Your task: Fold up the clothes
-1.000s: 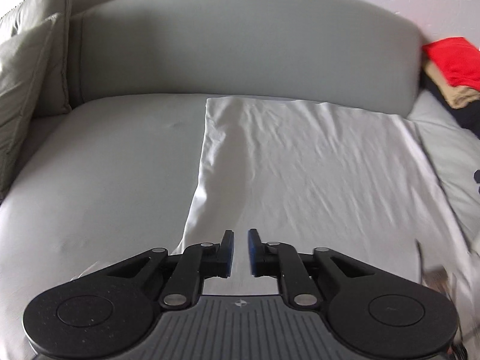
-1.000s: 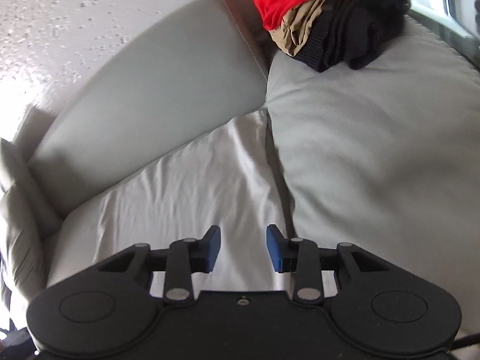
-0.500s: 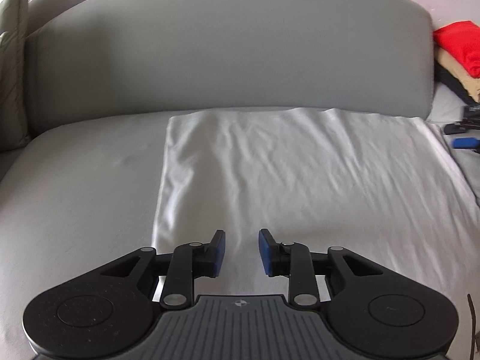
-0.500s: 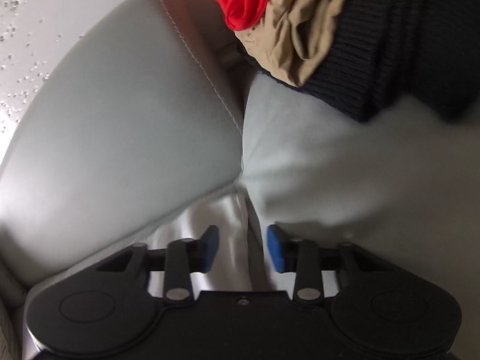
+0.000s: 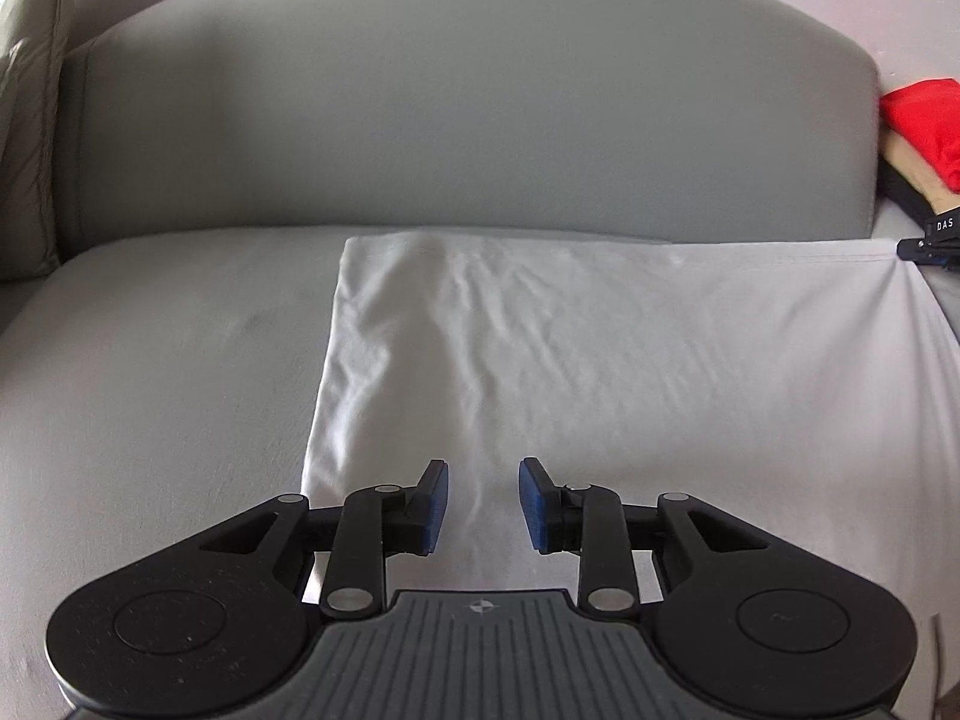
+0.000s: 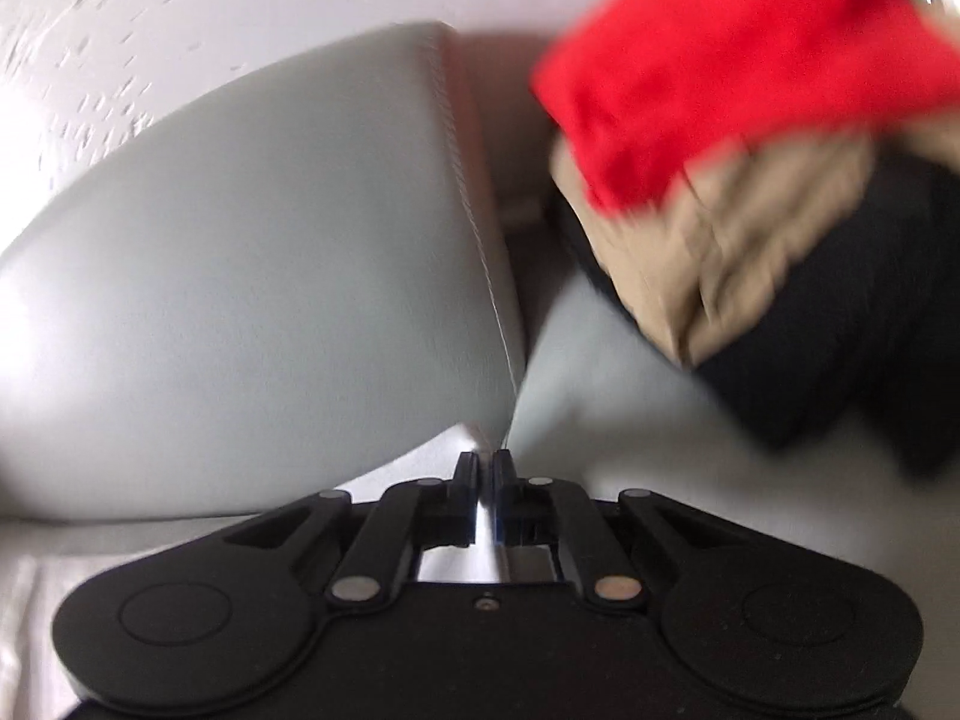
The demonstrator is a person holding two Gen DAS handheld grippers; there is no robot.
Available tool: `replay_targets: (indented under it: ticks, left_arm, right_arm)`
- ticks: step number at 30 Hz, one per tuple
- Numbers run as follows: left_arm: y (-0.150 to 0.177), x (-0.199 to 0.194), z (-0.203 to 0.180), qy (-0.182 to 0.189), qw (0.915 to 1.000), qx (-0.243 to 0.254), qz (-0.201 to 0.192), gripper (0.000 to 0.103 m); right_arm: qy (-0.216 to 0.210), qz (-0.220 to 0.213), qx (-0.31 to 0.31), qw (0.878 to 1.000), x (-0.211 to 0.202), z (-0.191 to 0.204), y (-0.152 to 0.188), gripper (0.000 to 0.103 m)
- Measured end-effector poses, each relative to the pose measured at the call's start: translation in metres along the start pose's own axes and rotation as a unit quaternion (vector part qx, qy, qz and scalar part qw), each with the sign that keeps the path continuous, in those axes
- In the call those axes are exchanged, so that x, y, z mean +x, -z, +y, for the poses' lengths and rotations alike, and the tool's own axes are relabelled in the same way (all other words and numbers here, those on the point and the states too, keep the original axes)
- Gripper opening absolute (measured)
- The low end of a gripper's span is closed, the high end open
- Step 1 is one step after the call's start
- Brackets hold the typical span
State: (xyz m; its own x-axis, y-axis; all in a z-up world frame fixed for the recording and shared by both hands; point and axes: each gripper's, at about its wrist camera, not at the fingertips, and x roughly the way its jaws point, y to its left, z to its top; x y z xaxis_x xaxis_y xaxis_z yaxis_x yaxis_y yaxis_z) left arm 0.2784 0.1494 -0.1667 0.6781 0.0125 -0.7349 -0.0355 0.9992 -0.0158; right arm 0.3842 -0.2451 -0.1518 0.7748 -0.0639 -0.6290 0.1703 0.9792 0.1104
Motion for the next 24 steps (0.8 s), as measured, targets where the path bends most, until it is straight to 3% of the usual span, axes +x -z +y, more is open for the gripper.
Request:
replay_targets:
  ticks: [2, 6, 12, 15, 17, 20, 24]
  left_arm:
    - [0.002, 0.002, 0.001, -0.002, 1.0, -0.001, 0.006, 0.029]
    - [0.004, 0.006, 0.003, -0.005, 0.9998, -0.004, 0.016, 0.029]
    - [0.004, 0.002, 0.005, 0.005, 0.9997, -0.011, 0.019, 0.029]
    - [0.006, -0.001, 0.005, 0.006, 0.9997, -0.015, 0.018, 0.03]
    - [0.006, -0.002, 0.006, 0.006, 0.9997, -0.019, 0.016, 0.03]
    - [0.004, -0.005, 0.008, 0.003, 0.9999, -0.014, 0.007, 0.03]
    - [-0.001, -0.002, 0.013, 0.004, 0.9998, -0.019, 0.003, 0.03]
  right_arm:
    - [0.031, 0.004, -0.034, 0.999, 0.009, 0.008, 0.003, 0.0]
    - [0.04, 0.044, -0.012, 0.998, 0.018, -0.004, 0.011, 0.0]
    - [-0.025, 0.078, 0.047, 0.996, -0.018, -0.019, 0.008, 0.011]
    - [-0.081, 0.113, 0.112, 0.984, -0.021, -0.032, 0.007, 0.015]
    - [-0.095, 0.116, 0.147, 0.978, -0.014, -0.036, 0.007, 0.022]
    - [-0.078, 0.122, 0.151, 0.978, 0.005, -0.03, 0.009, 0.036]
    - [-0.052, 0.131, 0.124, 0.982, 0.03, -0.016, 0.015, 0.036]
